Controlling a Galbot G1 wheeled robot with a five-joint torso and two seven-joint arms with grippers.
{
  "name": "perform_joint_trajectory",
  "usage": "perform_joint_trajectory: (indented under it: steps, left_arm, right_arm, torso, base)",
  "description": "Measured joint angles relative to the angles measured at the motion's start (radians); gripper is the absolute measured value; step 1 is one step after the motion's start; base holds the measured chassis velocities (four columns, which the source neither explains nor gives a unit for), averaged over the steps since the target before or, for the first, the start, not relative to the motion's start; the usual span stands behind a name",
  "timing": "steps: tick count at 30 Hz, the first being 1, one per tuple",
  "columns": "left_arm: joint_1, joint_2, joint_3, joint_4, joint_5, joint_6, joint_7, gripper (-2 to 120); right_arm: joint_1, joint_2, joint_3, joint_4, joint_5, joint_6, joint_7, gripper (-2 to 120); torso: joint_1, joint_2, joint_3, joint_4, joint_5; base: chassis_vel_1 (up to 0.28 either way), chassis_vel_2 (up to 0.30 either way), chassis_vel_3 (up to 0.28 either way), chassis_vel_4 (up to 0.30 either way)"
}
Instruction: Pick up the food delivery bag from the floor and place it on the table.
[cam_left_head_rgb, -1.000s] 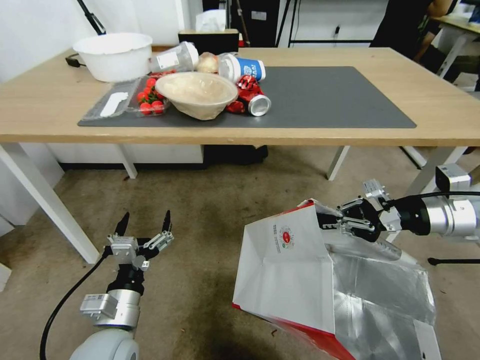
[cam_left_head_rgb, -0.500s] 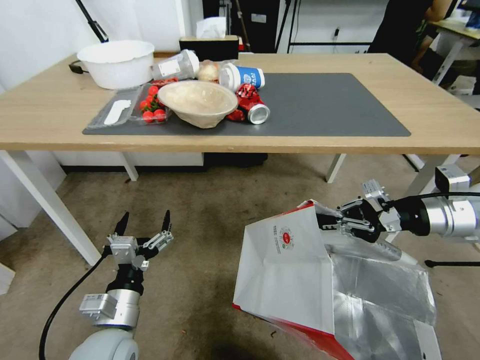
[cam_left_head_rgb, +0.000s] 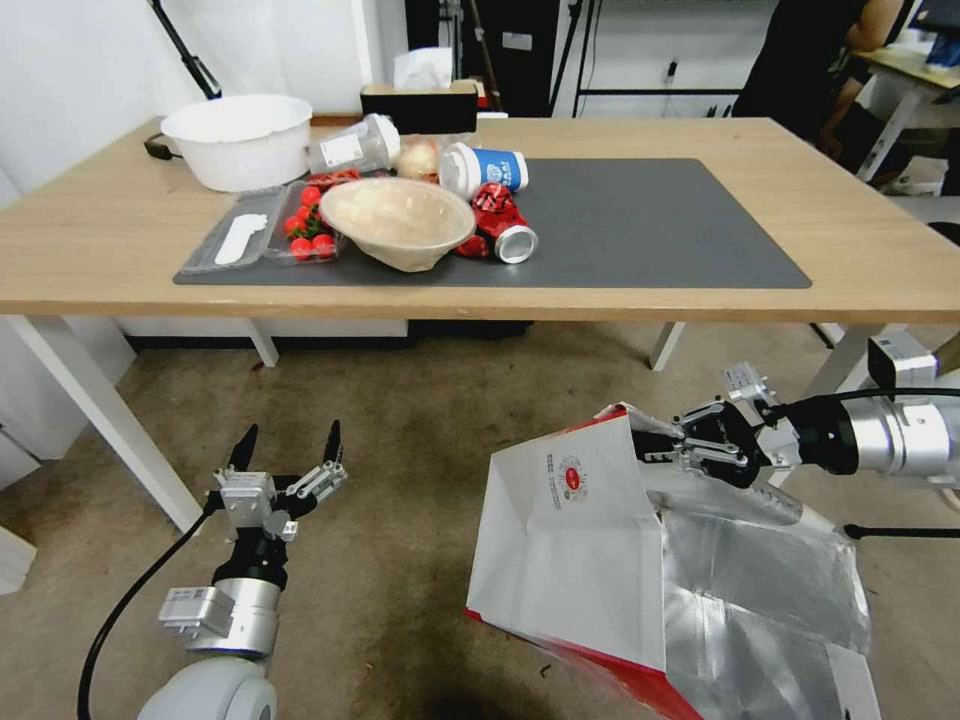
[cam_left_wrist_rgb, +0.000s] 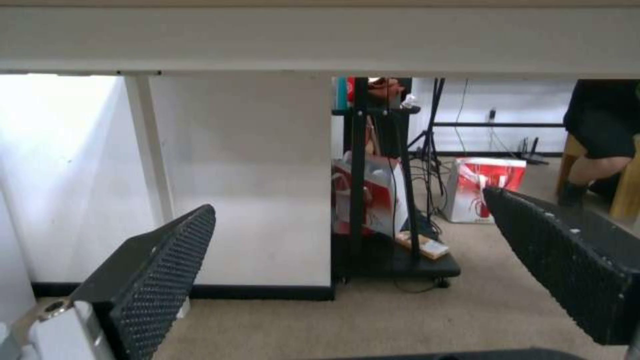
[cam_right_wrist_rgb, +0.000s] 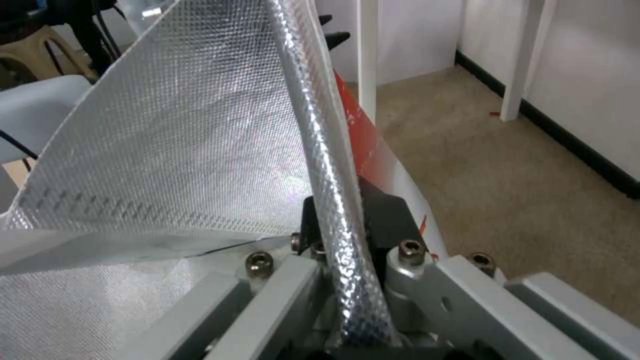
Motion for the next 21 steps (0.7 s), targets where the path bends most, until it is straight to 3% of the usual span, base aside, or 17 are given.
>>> perform_joint_trajectory:
  steps: [21]
  left_arm:
    - [0.001,0.004,-0.002,-0.002,-0.003,0.001,0.001,100]
  right_arm:
    - [-0.008,-0.005,0.003,-0.006,-0.006,0.000,-0.004,0]
  torso:
    - [0.030,0.083,0.053,0.0001,0.0000]
  base:
    - [0.000,0.000,0.000,0.000]
